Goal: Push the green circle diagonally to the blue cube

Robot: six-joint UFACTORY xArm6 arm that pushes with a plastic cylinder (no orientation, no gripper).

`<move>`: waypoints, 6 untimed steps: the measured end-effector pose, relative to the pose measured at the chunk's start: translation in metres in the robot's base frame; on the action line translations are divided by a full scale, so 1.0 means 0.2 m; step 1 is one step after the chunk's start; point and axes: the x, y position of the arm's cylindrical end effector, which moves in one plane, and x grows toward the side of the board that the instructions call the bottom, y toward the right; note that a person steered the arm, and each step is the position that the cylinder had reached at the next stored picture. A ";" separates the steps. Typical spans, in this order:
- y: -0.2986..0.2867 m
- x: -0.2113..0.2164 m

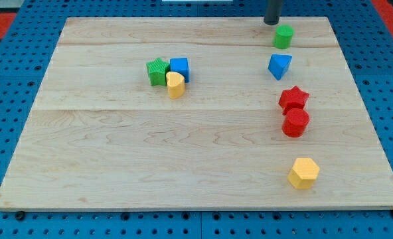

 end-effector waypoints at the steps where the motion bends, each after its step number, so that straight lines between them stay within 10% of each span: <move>1: 0.00 0.11; 3: 0.42 0.17; 6: -0.08 0.48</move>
